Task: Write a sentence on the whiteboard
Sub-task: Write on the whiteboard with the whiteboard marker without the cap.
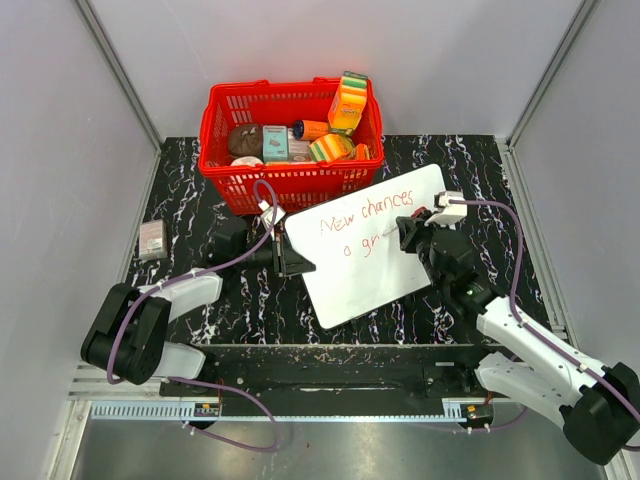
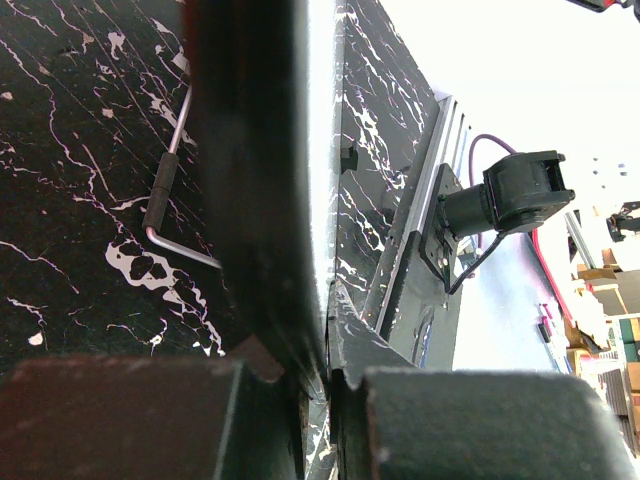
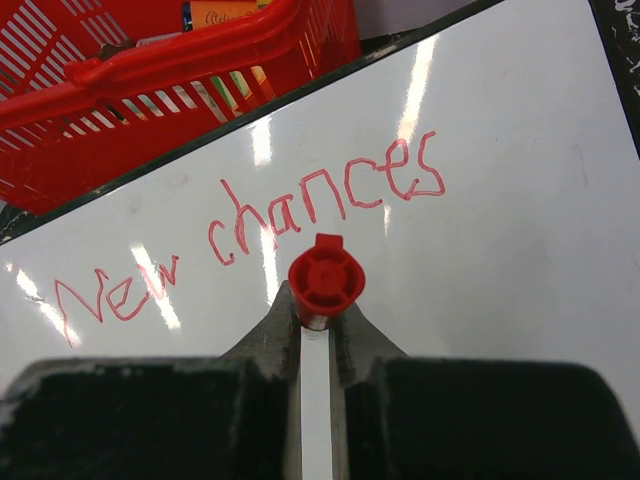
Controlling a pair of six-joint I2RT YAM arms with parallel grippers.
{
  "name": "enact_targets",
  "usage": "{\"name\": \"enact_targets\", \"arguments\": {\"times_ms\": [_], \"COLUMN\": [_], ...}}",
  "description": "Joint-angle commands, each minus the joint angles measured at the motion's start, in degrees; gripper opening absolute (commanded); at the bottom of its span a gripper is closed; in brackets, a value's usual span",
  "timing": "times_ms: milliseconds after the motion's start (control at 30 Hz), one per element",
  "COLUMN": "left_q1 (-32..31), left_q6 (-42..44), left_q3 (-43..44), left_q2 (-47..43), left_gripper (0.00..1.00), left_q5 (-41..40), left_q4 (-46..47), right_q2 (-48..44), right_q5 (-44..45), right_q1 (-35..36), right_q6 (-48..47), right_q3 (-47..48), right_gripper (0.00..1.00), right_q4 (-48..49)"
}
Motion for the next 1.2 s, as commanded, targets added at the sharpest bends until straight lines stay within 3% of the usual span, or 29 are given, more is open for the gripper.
{"name": "enact_targets", "arguments": {"times_ms": [0,633,1167], "left_q1": [-1.4,-1.4,-1.5], "left_q6": [11.2,11.2,11.2], "left_q3": [-1.0,-1.0,-1.0], "left_q2": [1.7,1.7,1.7], "left_gripper": [0.00,0.00,0.00], "left_q5": [-2.0,-2.0,-2.3], "left_q4": [-5.2,-5.3,-5.2], "right_q2": [0.4,0.5,-1.3], "right_q5": [0.1,-4.5,-0.4], "right_q1": [-0.4,-0.4,-0.4], "right_q6": [0.3,2.0,2.1], "right_q3": [-0.6,-0.7,-2.3], "right_gripper": [0.00,0.00,0.00], "right_q4": [1.0,0.5,-3.0]}}
